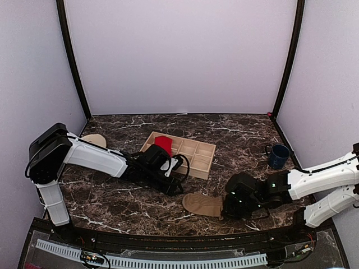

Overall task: Roll the socks
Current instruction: Roll the sock at the center of the board.

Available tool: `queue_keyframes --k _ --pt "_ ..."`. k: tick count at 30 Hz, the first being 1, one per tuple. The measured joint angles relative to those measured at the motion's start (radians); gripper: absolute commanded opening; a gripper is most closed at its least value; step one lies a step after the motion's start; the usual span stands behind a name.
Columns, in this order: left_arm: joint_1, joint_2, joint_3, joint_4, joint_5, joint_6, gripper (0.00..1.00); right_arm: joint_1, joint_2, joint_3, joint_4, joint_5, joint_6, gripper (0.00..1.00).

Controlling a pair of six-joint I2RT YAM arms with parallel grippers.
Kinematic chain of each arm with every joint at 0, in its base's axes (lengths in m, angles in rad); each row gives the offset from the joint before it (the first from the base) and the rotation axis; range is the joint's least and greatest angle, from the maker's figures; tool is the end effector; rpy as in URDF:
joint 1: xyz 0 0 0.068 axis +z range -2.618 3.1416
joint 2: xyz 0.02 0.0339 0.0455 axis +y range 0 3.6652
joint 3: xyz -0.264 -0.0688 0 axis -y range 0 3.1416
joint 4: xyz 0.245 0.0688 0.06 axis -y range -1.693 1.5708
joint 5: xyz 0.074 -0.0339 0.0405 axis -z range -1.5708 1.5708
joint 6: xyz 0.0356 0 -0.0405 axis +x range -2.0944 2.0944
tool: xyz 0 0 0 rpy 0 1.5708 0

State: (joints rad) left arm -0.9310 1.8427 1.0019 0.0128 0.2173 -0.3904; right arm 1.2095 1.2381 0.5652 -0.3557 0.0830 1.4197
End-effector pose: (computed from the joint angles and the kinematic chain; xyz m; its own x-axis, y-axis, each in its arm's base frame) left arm 0.2163 -0.3035 0.1451 -0.7379 0.3691 -0.5650 0.6376 0.6558 -0.4042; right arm 0.0803 0.2041 0.1635 -0.9522 0.2672 -0.1479 0.1613 0.8512 0.4995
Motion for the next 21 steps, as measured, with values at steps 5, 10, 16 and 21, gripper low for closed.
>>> queue_keyframes --k 5,10,16,21 --pt "0.000 -0.053 -0.038 0.016 0.014 -0.005 0.52 -0.051 0.116 0.161 -0.165 -0.005 -0.148 0.00" --pt "-0.003 -0.139 -0.063 0.032 0.041 0.021 0.54 -0.117 0.219 0.339 -0.323 0.011 -0.330 0.00" --pt "-0.022 -0.169 -0.060 0.084 0.106 0.069 0.55 -0.142 0.349 0.513 -0.463 0.048 -0.491 0.00" --pt "-0.064 -0.143 -0.037 0.105 0.146 0.086 0.54 -0.143 0.416 0.556 -0.534 0.072 -0.557 0.00"
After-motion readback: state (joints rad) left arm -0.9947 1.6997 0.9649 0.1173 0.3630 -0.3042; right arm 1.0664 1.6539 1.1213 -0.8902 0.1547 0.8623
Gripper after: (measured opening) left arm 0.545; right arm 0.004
